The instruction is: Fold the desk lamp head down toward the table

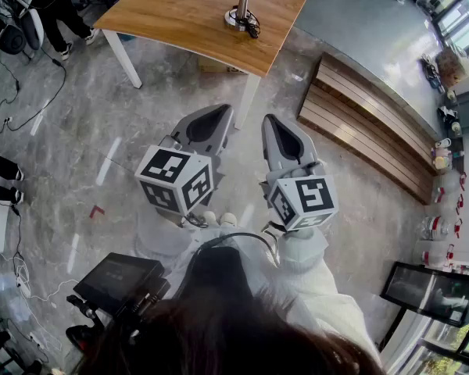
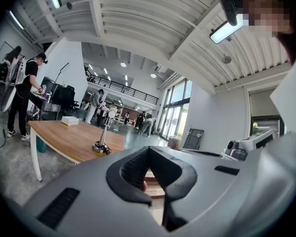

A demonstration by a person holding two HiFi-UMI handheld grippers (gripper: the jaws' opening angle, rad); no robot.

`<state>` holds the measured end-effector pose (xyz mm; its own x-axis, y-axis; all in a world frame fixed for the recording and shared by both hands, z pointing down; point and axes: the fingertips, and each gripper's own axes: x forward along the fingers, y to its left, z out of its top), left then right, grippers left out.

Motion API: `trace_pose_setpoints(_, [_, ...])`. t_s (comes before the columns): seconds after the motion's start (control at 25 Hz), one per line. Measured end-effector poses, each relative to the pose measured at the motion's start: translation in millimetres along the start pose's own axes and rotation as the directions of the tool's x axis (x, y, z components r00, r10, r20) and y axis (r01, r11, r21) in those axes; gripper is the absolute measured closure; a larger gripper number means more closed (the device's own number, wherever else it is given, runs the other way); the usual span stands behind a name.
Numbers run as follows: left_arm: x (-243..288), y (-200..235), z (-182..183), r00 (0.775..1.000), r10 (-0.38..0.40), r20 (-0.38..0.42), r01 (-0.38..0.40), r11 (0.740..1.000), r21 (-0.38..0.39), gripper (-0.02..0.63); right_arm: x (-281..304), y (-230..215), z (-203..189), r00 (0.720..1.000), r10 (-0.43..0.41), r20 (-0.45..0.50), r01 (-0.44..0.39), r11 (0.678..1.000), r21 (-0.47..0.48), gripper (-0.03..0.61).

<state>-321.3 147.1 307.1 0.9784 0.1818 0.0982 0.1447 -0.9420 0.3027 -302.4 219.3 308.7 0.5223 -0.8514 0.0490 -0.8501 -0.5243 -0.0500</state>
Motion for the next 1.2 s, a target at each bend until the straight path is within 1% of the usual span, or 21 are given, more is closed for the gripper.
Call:
trace_pose_setpoints(0.28, [2,-5,2,1.000,0.003,0.007,-0.003,1.000,0.002,0.611,-3,-1,3,1.000,0.004,0.000,-0.004,1.000,-0.011,0.578])
trace_pose_setpoints(0.48, [6,-6,3,1.000,0.015,0.011,-0.015,1.000,0.008,0.611,-4,-5,3,1.000,0.003,0.010,-0.003,1.000,-0.003,0.577])
trace_pose_setpoints(0.6, [12,-10,3,1.000,0.021,0.010,-0.021,1.000,0.012,0.611,-6,-14,2,1.000,0.007,0.009,-0.007,1.000,0.005,0.577])
trace_pose_setpoints(0.8, [19,-12,-1,0.998,0.056,0.020,-0.056,0.998,0.019,0.611,-5,-32,-3,1.000,0.030,0.007,-0.030,0.999,0.013,0.577])
trace_pose_setpoints(1.0, [31,4,-1,0.996,0.091,0.008,-0.091,0.996,0.022,0.611,14,-42,-11,0.999,0.044,-0.015,-0.044,0.999,0.031,0.577])
trace_pose_setpoints(1.2, [70,33,7,0.996,0.088,0.010,-0.088,0.996,0.022,0.611,53,-65,-20,0.998,0.045,-0.031,-0.044,0.998,0.037,0.577])
